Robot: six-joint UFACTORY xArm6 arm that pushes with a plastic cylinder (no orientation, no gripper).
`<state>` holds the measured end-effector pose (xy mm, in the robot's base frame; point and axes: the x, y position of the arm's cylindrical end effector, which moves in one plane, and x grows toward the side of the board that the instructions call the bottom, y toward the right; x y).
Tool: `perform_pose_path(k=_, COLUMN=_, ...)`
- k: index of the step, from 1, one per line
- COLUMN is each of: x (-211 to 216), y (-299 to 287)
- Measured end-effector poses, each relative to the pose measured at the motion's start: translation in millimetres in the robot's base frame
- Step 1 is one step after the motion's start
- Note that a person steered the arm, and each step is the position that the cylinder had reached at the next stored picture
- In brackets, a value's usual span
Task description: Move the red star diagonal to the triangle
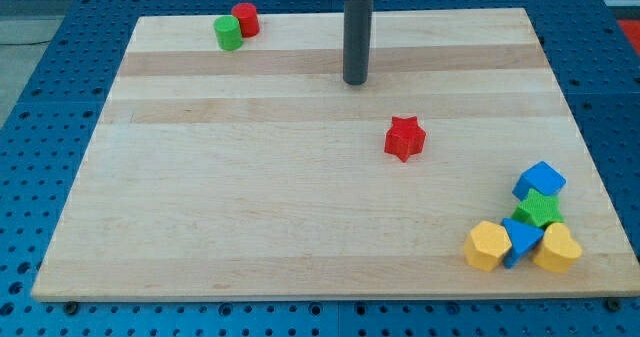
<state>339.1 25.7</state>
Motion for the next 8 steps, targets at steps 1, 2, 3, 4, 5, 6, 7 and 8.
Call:
perform_pose_path(k=1, x=30.1, y=1.3)
perform_pose_path(k=2, x=40.0, y=2.6)
perform_pose_path(k=3, x=41.3, y=6.0)
perform_pose_path(k=4, x=44.5, y=20.1)
perform_pose_path(k=5, x=58.0, y=24.8)
perform_pose_path(k=6, x=82.1, y=28.3)
perform_pose_path(k=7, x=108.3, y=39.6)
perform_pose_path(k=8, x=120.9, y=54.6)
